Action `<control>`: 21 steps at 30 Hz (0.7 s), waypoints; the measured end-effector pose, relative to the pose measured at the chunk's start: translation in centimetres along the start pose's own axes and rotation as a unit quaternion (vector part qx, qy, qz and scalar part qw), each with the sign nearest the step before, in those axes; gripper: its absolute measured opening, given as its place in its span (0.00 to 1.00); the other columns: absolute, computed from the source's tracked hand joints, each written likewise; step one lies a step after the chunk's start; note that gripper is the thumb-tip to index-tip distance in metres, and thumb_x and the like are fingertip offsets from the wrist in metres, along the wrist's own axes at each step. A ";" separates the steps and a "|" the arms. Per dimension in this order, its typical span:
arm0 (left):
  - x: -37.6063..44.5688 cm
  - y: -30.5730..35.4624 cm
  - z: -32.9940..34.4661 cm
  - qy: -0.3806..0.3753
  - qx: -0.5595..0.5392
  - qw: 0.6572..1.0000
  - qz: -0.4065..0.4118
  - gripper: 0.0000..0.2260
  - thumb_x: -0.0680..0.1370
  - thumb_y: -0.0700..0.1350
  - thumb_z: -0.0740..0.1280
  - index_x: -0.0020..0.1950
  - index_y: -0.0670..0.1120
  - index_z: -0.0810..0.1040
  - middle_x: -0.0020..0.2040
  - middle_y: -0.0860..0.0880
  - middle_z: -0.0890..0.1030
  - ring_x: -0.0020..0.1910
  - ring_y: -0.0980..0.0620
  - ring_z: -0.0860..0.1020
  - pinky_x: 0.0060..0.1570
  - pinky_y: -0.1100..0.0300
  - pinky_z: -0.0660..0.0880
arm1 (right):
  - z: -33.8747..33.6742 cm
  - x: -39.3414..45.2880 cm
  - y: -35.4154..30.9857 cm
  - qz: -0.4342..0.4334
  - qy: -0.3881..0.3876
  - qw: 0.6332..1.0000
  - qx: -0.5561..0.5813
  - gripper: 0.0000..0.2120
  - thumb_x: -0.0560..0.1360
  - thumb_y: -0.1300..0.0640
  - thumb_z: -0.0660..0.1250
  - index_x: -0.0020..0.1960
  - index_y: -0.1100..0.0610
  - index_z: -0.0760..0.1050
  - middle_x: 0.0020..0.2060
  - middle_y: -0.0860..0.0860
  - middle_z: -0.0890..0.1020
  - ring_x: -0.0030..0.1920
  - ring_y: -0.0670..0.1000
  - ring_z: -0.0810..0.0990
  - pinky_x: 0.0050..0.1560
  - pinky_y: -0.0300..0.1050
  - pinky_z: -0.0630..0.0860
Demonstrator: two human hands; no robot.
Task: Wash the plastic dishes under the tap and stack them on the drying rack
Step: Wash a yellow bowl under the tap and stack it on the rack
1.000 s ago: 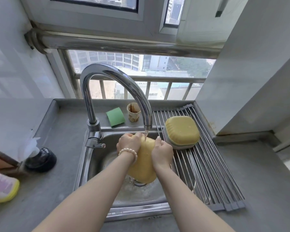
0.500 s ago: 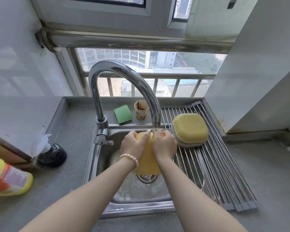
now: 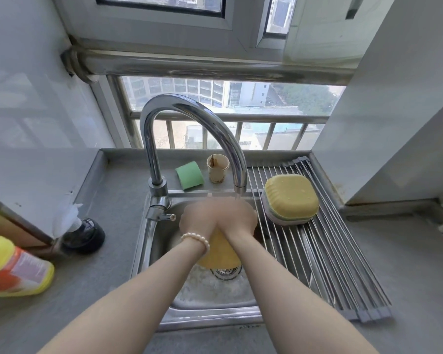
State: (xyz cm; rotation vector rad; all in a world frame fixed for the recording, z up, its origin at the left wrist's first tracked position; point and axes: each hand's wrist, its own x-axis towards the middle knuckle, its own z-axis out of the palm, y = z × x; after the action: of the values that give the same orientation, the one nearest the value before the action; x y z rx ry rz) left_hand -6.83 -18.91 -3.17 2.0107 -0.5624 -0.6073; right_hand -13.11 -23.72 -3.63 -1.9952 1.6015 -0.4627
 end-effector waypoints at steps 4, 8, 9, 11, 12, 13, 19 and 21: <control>0.7 -0.1 -0.1 0.006 -0.064 0.996 -0.055 0.25 0.80 0.52 0.62 0.24 0.45 0.66 0.24 0.47 0.70 0.29 0.45 0.69 0.35 0.57 0.65 | 1.2 -2.4 1.3 -0.205 0.132 0.967 -0.077 0.19 0.78 0.51 0.50 0.38 0.56 0.75 0.35 0.52 0.78 0.39 0.55 0.75 0.44 0.50 0.70; -0.1 0.7 0.0 -0.012 -0.052 0.998 -0.037 0.27 0.80 0.58 0.58 0.24 0.45 0.62 0.23 0.48 0.67 0.27 0.48 0.66 0.32 0.58 0.63 | -1.5 -0.8 1.9 -0.197 -0.024 0.978 -0.059 0.22 0.74 0.42 0.43 0.34 0.56 0.66 0.33 0.51 0.76 0.38 0.54 0.72 0.38 0.46 0.62; -0.5 1.1 0.1 -0.015 -0.037 0.998 -0.039 0.28 0.80 0.59 0.56 0.25 0.45 0.63 0.23 0.49 0.68 0.27 0.49 0.67 0.31 0.58 0.62 | -1.9 -0.3 1.9 -0.159 -0.053 0.985 -0.036 0.22 0.75 0.43 0.46 0.30 0.55 0.65 0.29 0.50 0.73 0.35 0.53 0.71 0.35 0.45 0.61; -1.0 1.7 0.2 -0.019 0.002 1.000 -0.021 0.27 0.80 0.61 0.54 0.26 0.45 0.65 0.25 0.49 0.70 0.29 0.49 0.69 0.31 0.57 0.62 | -2.6 0.4 1.8 -0.087 -0.060 0.994 -0.007 0.24 0.79 0.48 0.53 0.25 0.55 0.65 0.25 0.48 0.71 0.32 0.53 0.71 0.32 0.45 0.61; -1.0 1.7 0.3 -0.017 0.050 0.998 0.023 0.26 0.79 0.61 0.55 0.28 0.46 0.66 0.27 0.49 0.71 0.30 0.48 0.71 0.32 0.57 0.62 | -2.8 0.7 1.7 -0.049 -0.051 0.997 0.007 0.24 0.79 0.49 0.55 0.25 0.55 0.66 0.25 0.48 0.72 0.33 0.53 0.72 0.34 0.45 0.62; -1.1 1.6 0.5 -0.013 0.112 0.990 0.089 0.23 0.79 0.61 0.56 0.30 0.46 0.68 0.29 0.50 0.73 0.34 0.47 0.73 0.34 0.58 0.64 | -3.0 1.0 1.7 -0.012 -0.042 0.999 0.026 0.24 0.80 0.50 0.56 0.26 0.54 0.68 0.26 0.48 0.73 0.35 0.53 0.74 0.36 0.44 0.64; -2.1 0.0 2.1 0.019 0.267 0.929 0.255 0.33 0.72 0.66 0.43 0.60 0.49 0.75 0.55 0.44 0.74 0.54 0.43 0.70 0.54 0.49 0.65 | -2.9 1.3 2.5 0.163 -0.019 0.971 0.176 0.20 0.80 0.47 0.58 0.44 0.60 0.81 0.43 0.56 0.83 0.46 0.58 0.79 0.48 0.47 0.73; -2.7 -0.2 2.2 -0.009 0.282 0.931 0.230 0.35 0.70 0.67 0.40 0.65 0.52 0.71 0.59 0.46 0.72 0.58 0.44 0.69 0.60 0.47 0.63 | -2.7 0.9 2.7 0.198 -0.005 0.959 0.204 0.20 0.80 0.46 0.59 0.42 0.60 0.80 0.43 0.57 0.83 0.46 0.59 0.80 0.50 0.49 0.75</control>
State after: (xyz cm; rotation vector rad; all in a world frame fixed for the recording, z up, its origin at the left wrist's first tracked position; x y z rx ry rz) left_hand -10.25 -18.62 -3.87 2.2746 -1.2907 -0.1804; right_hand -16.60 -25.50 -3.17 -1.3330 1.6824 -0.5675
